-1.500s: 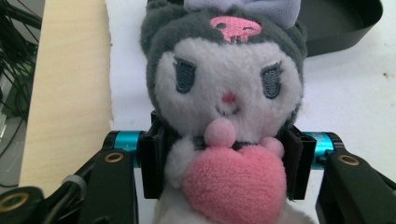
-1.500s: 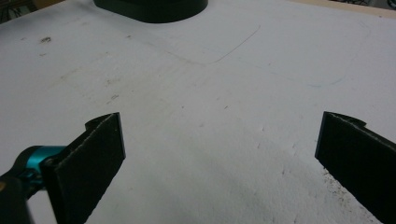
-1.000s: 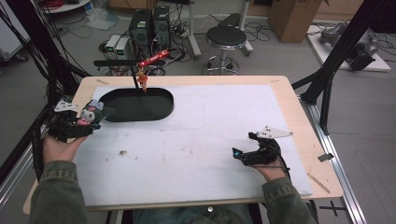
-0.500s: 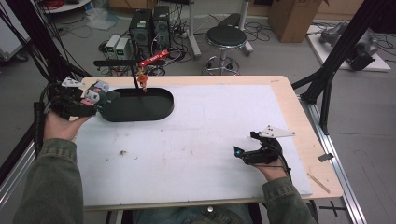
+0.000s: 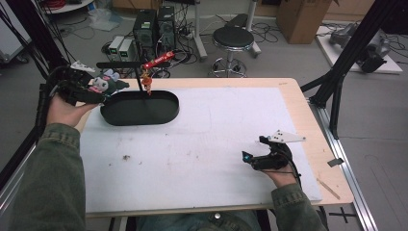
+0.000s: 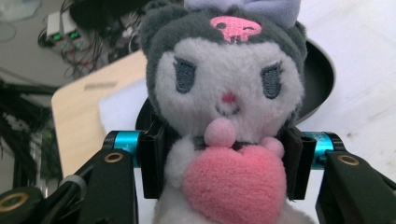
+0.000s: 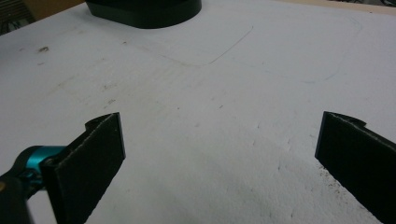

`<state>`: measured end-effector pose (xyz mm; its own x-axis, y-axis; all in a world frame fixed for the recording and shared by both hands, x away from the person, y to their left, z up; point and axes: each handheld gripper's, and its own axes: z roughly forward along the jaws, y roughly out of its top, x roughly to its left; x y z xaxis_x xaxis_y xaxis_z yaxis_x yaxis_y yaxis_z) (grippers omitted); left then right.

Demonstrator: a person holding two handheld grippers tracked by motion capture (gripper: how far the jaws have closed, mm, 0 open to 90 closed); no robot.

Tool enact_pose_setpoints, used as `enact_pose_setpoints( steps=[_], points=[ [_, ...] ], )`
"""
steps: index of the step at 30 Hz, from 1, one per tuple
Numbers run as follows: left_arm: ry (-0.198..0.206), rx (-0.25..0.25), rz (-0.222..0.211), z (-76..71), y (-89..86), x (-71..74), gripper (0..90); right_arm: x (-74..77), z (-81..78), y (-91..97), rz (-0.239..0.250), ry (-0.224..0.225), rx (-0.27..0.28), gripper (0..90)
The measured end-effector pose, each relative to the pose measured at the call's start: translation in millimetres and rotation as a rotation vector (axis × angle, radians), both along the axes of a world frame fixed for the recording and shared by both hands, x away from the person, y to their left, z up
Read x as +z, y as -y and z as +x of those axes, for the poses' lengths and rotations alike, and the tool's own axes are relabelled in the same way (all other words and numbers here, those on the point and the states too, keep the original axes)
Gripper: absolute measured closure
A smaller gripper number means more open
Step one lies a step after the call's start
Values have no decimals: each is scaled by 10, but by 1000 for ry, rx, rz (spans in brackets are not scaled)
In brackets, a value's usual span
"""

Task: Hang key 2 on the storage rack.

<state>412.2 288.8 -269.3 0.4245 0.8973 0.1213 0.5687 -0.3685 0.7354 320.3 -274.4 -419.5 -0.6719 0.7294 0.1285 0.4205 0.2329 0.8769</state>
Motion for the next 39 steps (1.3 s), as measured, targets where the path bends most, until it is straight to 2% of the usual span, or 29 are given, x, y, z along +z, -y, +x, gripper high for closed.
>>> enact_pose_setpoints(
  steps=[4,7,9,14,16,21,27,32,36,39],
  points=[
    [-17,16,4,113,28,53,464,-3,-2,-7,-6,-2,6,4],
    [1,19,-1,125,50,132,463,0,-15,7,1,-6,1,4],
    [5,25,-24,139,44,171,464,-6,-7,20,3,-4,-3,4],
    [9,19,-6,182,67,240,464,-3,-22,25,10,-6,-1,4],
    [6,15,3,208,77,261,464,0,-29,34,30,-12,-1,4],
    [-10,19,10,301,68,260,463,3,-32,71,51,-19,-17,4],
    [-21,31,28,422,44,183,461,-4,-29,67,57,-14,-5,4],
    [-4,29,0,497,50,175,461,-6,-30,74,65,-20,0,4],
    [-14,31,18,579,74,161,461,-16,-22,63,60,-19,5,4],
    [-1,35,16,638,89,160,461,-16,-30,58,62,-25,6,4]
  ],
)
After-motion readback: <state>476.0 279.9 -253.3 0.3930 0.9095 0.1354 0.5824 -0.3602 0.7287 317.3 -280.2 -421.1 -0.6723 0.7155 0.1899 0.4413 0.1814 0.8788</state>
